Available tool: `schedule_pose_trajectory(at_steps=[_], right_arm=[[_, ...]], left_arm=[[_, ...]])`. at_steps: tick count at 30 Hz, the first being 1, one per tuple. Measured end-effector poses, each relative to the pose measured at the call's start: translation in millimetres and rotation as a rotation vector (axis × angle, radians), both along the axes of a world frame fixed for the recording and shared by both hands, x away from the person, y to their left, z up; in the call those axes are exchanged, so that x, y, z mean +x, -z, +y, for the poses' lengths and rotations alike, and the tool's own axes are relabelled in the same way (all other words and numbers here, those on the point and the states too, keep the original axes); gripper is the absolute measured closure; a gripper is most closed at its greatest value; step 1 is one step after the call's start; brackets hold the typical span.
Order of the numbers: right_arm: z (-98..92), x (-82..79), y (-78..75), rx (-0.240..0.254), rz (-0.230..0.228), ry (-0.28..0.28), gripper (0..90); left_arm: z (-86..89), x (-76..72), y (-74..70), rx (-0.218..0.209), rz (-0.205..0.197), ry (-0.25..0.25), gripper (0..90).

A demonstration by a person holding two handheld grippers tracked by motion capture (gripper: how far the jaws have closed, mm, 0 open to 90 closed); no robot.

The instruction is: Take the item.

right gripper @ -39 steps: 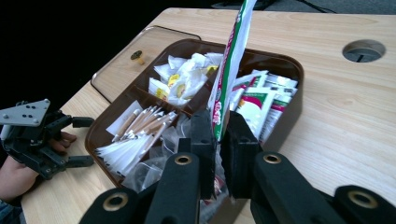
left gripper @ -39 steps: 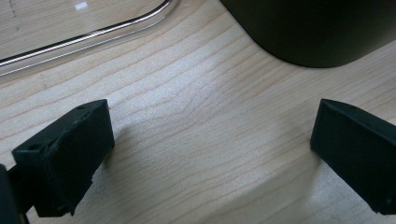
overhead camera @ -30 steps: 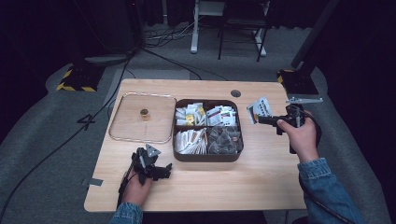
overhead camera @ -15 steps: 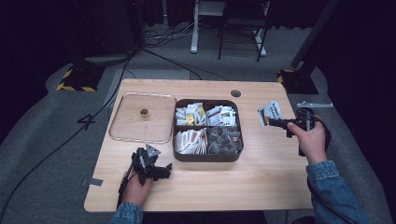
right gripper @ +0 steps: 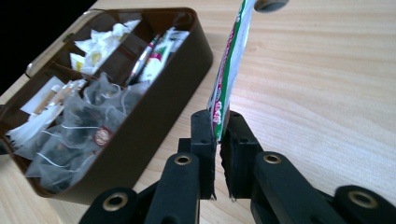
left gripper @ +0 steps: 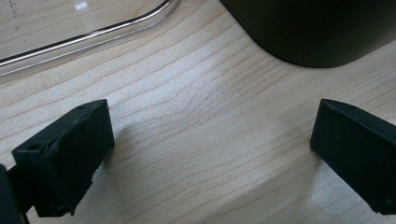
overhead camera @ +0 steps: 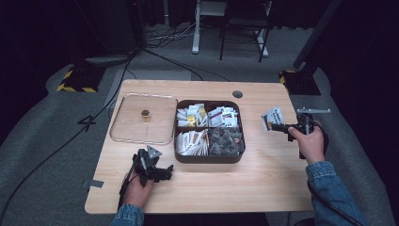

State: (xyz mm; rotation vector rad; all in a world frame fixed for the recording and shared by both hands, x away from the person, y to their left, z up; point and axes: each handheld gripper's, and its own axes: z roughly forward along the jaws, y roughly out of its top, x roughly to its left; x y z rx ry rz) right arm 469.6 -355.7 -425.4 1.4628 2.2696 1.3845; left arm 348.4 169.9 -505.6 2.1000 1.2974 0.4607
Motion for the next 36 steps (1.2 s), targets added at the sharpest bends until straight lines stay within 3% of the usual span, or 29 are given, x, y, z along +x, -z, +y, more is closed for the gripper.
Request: schedule_pose_trajectory(at_steps=[16, 32, 36], right_arm=[[-8.8, 3.7, 30.6, -0.031, 0.089, 0.024, 84.1], [-11.2, -1.1, 47.7, -0.056, 0.183, 0.033, 83.8], [-11.2, -1.3, 49.3, -0.058, 0.192, 0.043, 80.1]], left_arm=[[0.0, 0.0, 0.0, 0.001, -0.001, 0.0, 0.0], [0.0, 0.0, 0.0, 0.0, 0.0, 0.0, 0.0], [0.0, 0.0, 0.0, 0.0, 0.0, 0.0, 0.0]])
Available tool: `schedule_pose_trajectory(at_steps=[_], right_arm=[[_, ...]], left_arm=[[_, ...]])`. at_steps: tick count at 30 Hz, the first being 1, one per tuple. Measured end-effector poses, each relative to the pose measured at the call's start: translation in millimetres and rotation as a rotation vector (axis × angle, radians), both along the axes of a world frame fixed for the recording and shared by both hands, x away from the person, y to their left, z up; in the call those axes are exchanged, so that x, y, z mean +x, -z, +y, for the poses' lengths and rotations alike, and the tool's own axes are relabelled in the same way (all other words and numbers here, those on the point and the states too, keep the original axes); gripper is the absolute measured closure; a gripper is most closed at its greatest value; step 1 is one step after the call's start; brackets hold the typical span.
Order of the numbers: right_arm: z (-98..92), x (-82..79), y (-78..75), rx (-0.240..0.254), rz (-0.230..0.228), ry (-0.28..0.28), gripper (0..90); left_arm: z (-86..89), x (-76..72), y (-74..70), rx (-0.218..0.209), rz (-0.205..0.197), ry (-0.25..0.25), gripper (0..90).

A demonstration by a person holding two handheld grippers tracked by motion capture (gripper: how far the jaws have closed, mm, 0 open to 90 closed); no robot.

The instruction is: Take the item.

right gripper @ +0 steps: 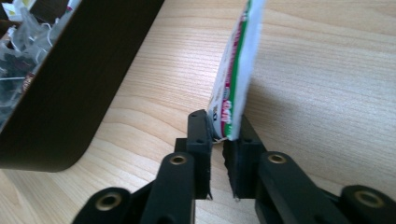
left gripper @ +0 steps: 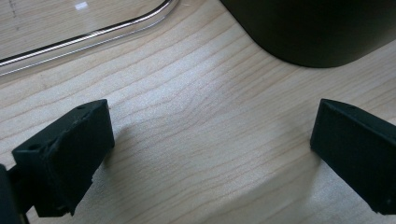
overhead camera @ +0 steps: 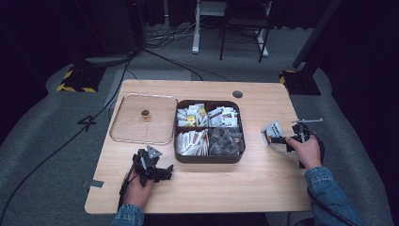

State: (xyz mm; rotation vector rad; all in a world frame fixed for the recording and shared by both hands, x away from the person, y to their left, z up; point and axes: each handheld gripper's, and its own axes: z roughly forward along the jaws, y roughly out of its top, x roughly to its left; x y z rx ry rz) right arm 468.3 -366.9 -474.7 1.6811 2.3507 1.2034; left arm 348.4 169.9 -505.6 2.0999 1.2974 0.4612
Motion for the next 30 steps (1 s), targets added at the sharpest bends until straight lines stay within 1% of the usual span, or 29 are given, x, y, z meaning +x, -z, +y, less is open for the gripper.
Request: schedule_pose_trajectory(at_steps=[5, 6, 7, 8, 9, 10, 11, 12, 14, 16, 21, 25, 28, 30], right_arm=[[-0.4, -0.9, -0.5, -0.016, -0.018, 0.008, 70.9], [-0.4, -1.2, -0.8, -0.018, -0.023, 0.014, 68.0], [-0.4, -1.4, -0.8, -0.017, -0.031, 0.023, 63.1], [-0.4, -1.7, -1.1, -0.015, -0.045, 0.036, 58.6], [-0.7, -1.9, -1.3, -0.017, -0.059, 0.044, 56.1], [-1.5, -2.2, -1.8, -0.027, -0.072, 0.056, 54.8], [-3.2, -3.2, -3.8, -0.052, -0.088, 0.096, 53.4], [-4.6, -3.5, -4.8, -0.062, -0.098, 0.111, 52.3], [-8.4, -3.5, -7.0, -0.067, -0.116, 0.136, 49.6], [-13.4, -3.5, -9.9, -0.081, -0.138, 0.168, 48.5], [-20.7, -5.2, -16.5, -0.107, -0.174, 0.212, 48.3], [-19.6, -8.6, -22.0, -0.09, -0.195, 0.192, 48.3], [-14.6, -11.9, -28.1, -0.068, -0.215, 0.156, 47.9], [-9.7, -14.3, -33.2, -0.056, -0.23, 0.121, 47.5]], left_arm=[[0.0, 0.0, 0.0, 0.0, 0.0, 0.0, 0.0], [0.0, 0.0, 0.0, 0.0, 0.0, 0.0, 0.0], [0.0, 0.0, 0.0, 0.0, 0.0, 0.0, 0.0], [0.0, 0.0, 0.0, 0.0, 0.0, 0.0, 0.0], [0.0, 0.0, 0.0, 0.0, 0.0, 0.0, 0.0], [0.0, 0.0, 0.0, 0.0, 0.0, 0.0, 0.0], [0.0, 0.0, 0.0, 0.001, 0.0, 0.0, 0.0], [0.0, 0.0, 0.0, 0.0, 0.0, 0.0, 0.0], [0.0, 0.0, 0.0, 0.0, 0.0, 0.0, 0.0], [0.0, 0.0, 0.0, 0.0, 0.0, 0.0, 0.0], [0.0, 0.0, 0.0, 0.001, -0.001, 0.0, 0.0], [0.0, 0.0, 0.0, 0.0, 0.0, 0.0, 0.0], [0.1, 0.0, 0.0, 0.001, -0.001, 0.0, 0.0], [0.0, 0.0, 0.0, 0.0, 0.0, 0.0, 0.0]])
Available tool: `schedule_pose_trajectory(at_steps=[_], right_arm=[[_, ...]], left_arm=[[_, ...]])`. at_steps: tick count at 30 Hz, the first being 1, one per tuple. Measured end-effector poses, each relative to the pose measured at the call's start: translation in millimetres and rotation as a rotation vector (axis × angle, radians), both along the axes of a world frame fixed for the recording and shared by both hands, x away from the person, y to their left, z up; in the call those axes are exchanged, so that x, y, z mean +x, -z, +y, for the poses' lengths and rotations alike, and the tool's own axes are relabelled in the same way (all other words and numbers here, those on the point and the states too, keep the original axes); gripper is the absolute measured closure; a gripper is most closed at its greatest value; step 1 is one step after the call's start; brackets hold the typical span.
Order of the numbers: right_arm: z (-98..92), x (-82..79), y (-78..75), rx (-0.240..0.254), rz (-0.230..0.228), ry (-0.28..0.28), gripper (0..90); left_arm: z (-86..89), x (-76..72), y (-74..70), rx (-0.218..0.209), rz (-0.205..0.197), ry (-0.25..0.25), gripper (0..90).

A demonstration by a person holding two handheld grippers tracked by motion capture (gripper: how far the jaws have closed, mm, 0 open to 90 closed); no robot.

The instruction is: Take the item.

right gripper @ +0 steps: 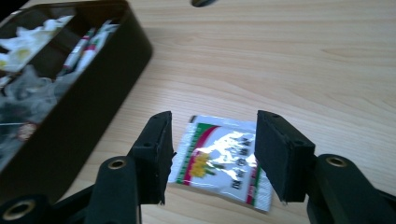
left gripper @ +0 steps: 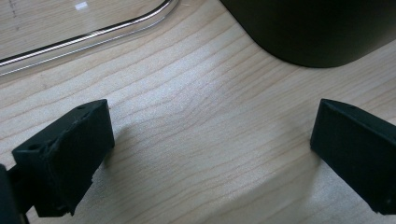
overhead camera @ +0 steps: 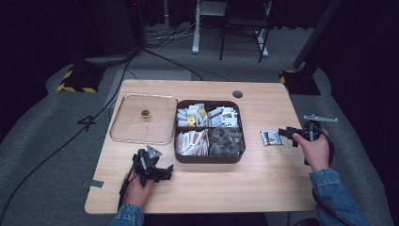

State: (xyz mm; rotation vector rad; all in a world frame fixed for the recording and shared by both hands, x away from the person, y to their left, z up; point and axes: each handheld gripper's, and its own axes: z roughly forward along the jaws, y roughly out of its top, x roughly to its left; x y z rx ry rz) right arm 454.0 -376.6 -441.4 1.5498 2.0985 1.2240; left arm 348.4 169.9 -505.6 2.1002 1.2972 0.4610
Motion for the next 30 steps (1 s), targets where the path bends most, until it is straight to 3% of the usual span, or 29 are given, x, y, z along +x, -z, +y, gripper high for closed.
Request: schedule_pose_trajectory(at_steps=[12, 22, 27, 30], right_arm=[[34.8, -31.5, -32.5, 0.022, -0.069, -0.154, 46.8], [52.1, -59.7, -31.1, 0.033, -0.064, -0.236, 45.0], [62.5, -73.1, -25.4, 0.032, -0.032, -0.291, 45.1], [69.0, -82.4, -20.2, 0.017, -0.043, -0.313, 44.7]], left_arm=[[0.0, 0.0, 0.0, 0.0, 0.0, 0.0, 0.0], [-0.5, 1.2, -0.3, 0.003, 0.001, 0.001, 0.0], [-0.9, 1.5, -0.4, 0.003, 0.003, 0.001, 0.0], [-1.0, 1.7, -0.3, 0.003, 0.003, 0.003, 0.0]])
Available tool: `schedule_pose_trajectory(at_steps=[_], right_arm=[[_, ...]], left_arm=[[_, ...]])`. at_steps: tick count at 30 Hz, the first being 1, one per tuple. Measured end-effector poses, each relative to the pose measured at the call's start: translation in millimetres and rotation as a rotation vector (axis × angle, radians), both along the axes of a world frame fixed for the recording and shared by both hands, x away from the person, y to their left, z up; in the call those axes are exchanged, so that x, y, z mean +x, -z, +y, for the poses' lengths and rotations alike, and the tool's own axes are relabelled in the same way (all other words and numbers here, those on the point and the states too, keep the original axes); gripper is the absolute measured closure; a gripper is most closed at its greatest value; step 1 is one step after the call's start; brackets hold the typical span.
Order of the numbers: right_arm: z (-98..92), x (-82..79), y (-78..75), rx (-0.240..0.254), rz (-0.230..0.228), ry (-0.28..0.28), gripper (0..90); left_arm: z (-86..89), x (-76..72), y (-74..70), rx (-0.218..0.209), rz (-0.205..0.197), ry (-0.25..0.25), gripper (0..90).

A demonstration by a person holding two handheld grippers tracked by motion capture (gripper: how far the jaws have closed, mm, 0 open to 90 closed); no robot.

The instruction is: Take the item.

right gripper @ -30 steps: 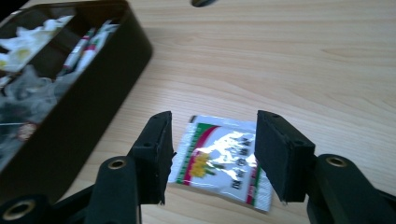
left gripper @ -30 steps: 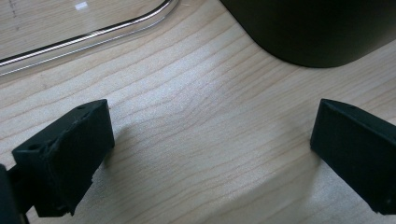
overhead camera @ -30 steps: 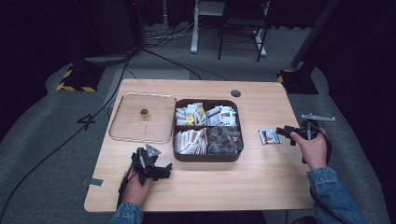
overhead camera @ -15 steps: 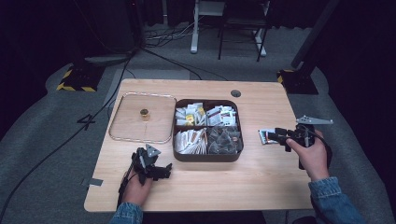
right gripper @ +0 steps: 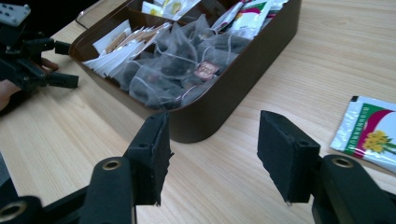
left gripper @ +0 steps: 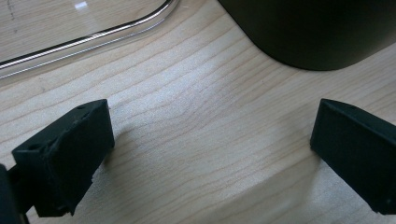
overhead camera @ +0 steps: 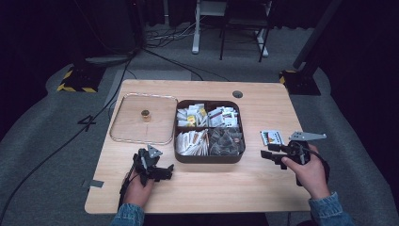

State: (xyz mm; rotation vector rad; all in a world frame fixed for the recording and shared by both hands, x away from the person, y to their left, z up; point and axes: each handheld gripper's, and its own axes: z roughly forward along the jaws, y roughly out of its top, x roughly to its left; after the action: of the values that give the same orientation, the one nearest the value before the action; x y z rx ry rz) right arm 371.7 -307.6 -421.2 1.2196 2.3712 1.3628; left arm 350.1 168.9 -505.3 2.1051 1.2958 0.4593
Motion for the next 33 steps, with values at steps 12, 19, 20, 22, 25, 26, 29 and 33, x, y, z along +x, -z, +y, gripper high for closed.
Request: schedule_pose_trajectory(at_steps=[12, 19, 20, 22, 25, 26, 29, 33], right_arm=[[3.9, -9.0, 27.4, -0.051, 0.003, -0.018, 43.8], [8.7, -9.1, 49.5, -0.106, 0.016, -0.029, 40.3], [10.4, -9.1, 52.7, -0.121, 0.013, -0.037, 39.8], [13.1, -9.1, 57.6, -0.142, 0.007, -0.048, 38.8], [15.9, -7.3, 64.1, -0.151, -0.003, -0.058, 35.6], [16.4, -7.0, 65.3, -0.158, -0.009, -0.061, 34.8], [19.9, -6.7, 71.6, -0.22, -0.028, -0.086, 31.8], [28.9, -9.2, 80.3, -0.26, -0.085, -0.116, 14.4]], left_arm=[[-0.1, 0.1, 0.2, -0.001, -0.001, 0.0, 0.0], [-0.1, 0.1, 0.0, -0.001, 0.0, 0.0, 0.0], [-0.1, 0.1, 0.1, -0.001, -0.001, 0.0, 0.0], [-0.1, 0.1, 0.1, -0.001, -0.001, 0.0, 0.0], [-0.1, 0.1, 0.2, -0.001, -0.001, 0.0, 0.0], [-0.1, 0.1, 0.2, -0.001, -0.001, 0.0, 0.0], [-0.1, 0.1, 0.2, -0.001, -0.001, 0.0, 0.0], [-0.1, 0.1, 0.2, -0.001, -0.001, 0.0, 0.0]])
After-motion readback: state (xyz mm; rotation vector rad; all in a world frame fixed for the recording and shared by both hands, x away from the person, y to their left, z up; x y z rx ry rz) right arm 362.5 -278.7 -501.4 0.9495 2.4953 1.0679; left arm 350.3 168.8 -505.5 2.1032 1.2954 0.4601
